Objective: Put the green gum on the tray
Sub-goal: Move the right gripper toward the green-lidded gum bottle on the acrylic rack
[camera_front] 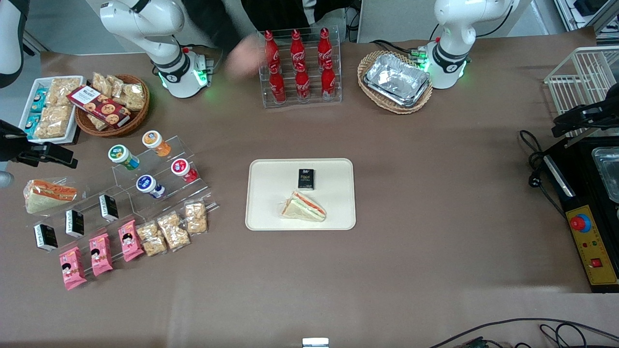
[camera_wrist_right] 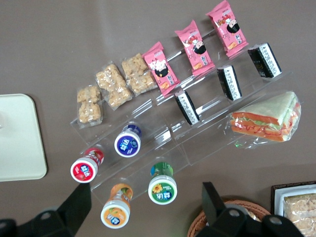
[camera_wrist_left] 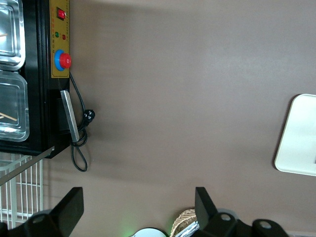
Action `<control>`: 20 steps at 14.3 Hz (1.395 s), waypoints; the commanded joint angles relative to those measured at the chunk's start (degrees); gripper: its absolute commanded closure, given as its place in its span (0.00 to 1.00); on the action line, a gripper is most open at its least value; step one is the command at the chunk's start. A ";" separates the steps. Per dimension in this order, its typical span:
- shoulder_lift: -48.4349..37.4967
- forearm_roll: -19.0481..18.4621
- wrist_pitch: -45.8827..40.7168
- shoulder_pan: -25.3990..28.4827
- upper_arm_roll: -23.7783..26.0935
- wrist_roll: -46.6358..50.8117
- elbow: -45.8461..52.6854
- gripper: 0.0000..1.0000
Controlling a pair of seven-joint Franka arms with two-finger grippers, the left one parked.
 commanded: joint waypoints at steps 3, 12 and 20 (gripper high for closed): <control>0.48 1.41 2.40 -0.45 -0.25 -1.54 0.54 0.00; -18.02 0.97 8.79 -1.51 -0.95 -6.56 -21.12 0.00; -38.71 -1.84 14.62 -0.89 -0.16 -6.74 -43.06 0.00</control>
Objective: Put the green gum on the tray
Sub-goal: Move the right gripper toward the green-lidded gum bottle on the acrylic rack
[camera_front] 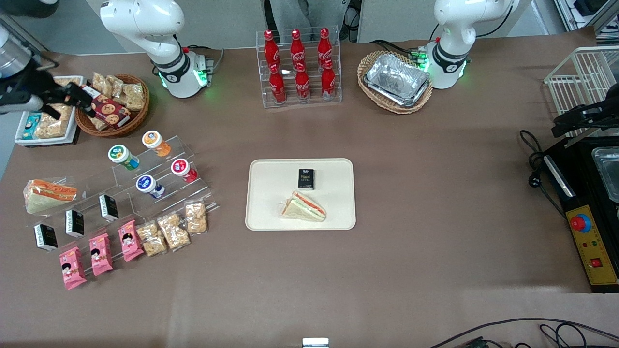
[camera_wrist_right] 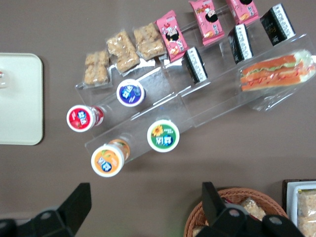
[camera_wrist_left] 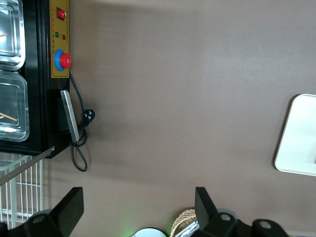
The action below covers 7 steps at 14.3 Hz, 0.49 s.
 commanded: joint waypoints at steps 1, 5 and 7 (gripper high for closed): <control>-5.46 -1.46 2.16 0.30 0.59 -0.70 -5.93 0.00; -2.75 -1.46 1.36 0.30 0.77 -1.06 -5.76 0.00; 0.23 -1.46 3.20 -0.14 0.95 -0.70 -6.28 0.00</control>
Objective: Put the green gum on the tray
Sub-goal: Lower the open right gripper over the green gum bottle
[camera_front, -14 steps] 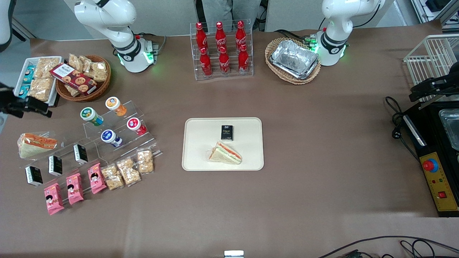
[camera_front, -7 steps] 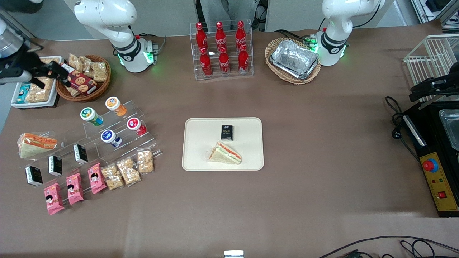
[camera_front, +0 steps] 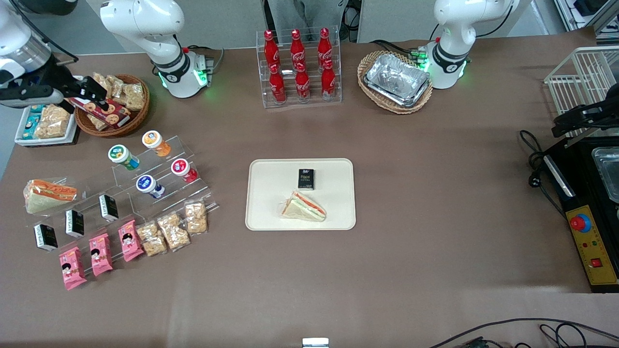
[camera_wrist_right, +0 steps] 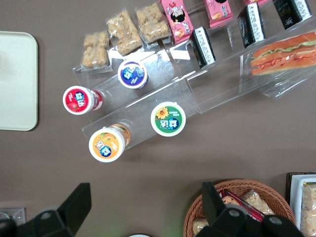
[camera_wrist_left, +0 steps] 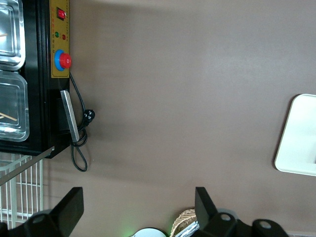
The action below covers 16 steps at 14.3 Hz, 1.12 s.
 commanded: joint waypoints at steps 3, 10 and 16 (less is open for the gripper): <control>5.91 -0.76 9.80 -0.46 -0.20 -0.54 -5.22 0.00; 12.59 -1.02 18.52 -1.42 -0.20 -0.71 -8.15 0.00; 16.90 -0.94 22.48 -1.78 -0.20 -1.06 -8.67 0.00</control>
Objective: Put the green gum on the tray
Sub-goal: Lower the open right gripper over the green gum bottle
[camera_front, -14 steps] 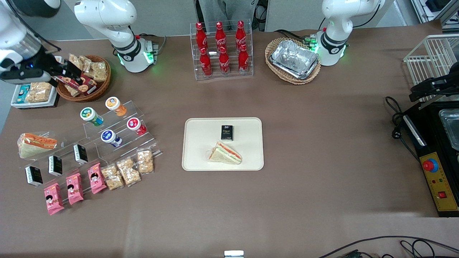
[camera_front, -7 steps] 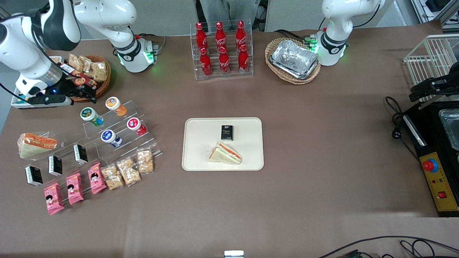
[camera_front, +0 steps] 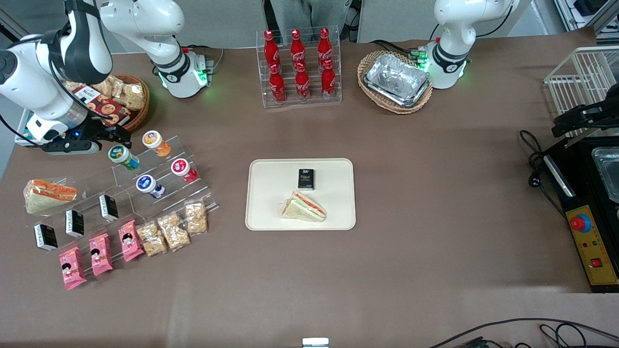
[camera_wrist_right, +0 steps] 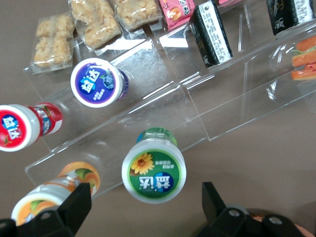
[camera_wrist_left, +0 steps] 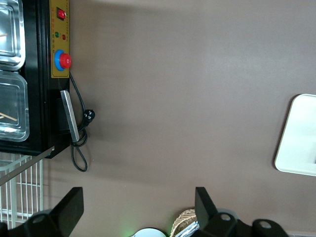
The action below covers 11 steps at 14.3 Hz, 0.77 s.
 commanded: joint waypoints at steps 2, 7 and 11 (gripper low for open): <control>3.42 -0.77 3.70 -0.43 0.05 -0.54 -0.35 0.00; 4.57 -0.68 3.97 -0.43 0.05 -0.54 -0.35 0.39; 5.01 -0.68 3.97 -0.43 0.05 -0.45 -0.35 0.72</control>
